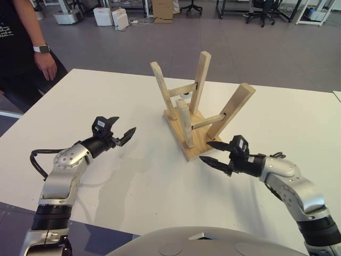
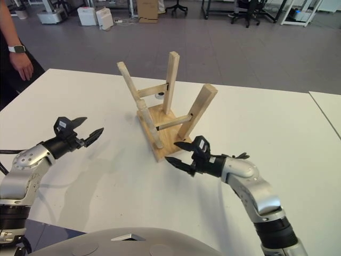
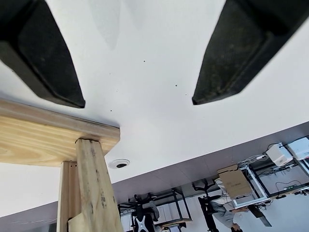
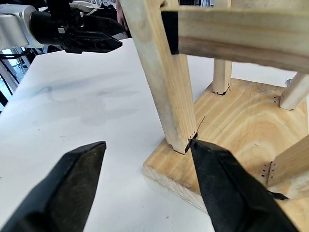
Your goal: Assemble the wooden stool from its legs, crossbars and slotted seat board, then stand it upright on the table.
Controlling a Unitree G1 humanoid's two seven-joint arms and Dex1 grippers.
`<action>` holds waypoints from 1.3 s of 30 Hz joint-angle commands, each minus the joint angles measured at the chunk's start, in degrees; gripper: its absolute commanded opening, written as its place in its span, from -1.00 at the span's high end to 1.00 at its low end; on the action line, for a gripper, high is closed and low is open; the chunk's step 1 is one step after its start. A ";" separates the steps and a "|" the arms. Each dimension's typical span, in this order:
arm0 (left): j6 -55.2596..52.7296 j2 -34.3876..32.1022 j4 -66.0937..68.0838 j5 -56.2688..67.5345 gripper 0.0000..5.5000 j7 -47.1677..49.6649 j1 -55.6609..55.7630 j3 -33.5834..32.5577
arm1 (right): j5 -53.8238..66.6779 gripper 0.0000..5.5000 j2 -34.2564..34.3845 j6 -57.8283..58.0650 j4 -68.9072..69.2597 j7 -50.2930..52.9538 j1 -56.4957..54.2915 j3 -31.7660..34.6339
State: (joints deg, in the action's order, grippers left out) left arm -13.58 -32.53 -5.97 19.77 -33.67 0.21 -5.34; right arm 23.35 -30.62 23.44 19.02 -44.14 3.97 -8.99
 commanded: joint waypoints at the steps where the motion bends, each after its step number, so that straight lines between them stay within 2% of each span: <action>1: -0.92 0.76 -0.26 -0.12 -0.49 0.01 0.37 -0.49 | -5.19 -0.17 3.28 -2.75 -4.69 3.01 -3.68 -2.94; 13: -1.23 2.61 -0.07 -0.41 -0.49 0.00 -0.49 -0.80 | -12.20 -0.17 16.41 -7.88 -13.55 11.68 -10.38 -6.41; 18: -1.22 2.31 -0.17 -0.27 -0.50 -0.06 -1.04 -1.86 | -11.63 0.21 16.65 -9.14 -15.67 8.87 -11.74 -6.13; 20: -0.89 1.78 -0.42 -0.22 -0.50 -0.19 -2.09 -3.01 | -10.31 0.29 16.52 -9.27 -16.32 6.69 -12.15 -5.78; 24: 0.04 0.44 -0.64 -0.49 -0.50 -0.71 -4.73 -5.98 | -6.54 0.32 11.55 -8.64 -15.07 -3.87 -11.08 -5.71; 28: -0.16 -0.20 -1.66 0.36 -0.50 -2.29 -6.95 -7.52 | 2.76 0.34 -0.19 -4.16 -15.14 -21.66 -11.62 -0.86; 31: -0.43 -0.38 -2.25 0.97 -0.50 -3.80 -8.43 -8.13 | 1.99 0.46 -7.37 -7.51 -21.64 -30.71 -14.23 1.73; 33: -0.44 -0.29 -2.22 1.11 -0.50 -4.46 -8.75 -8.37 | 0.52 0.50 -9.20 -9.93 -24.69 -33.72 -15.83 1.79; 36: -0.21 0.55 -1.65 0.94 -0.50 -5.37 -7.22 -7.09 | -1.13 0.50 -8.50 -6.41 -24.61 -31.48 -17.39 0.10; 39: 0.66 0.77 0.11 -0.16 -0.50 -6.98 -5.16 -4.73 | -2.98 0.22 -9.86 -7.51 -22.87 -33.85 -15.72 -2.32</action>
State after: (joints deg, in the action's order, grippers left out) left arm -13.43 -31.70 -6.77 20.13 -39.66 -6.77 -11.44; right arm 22.03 -39.06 17.17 -4.69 -76.50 -12.74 -9.78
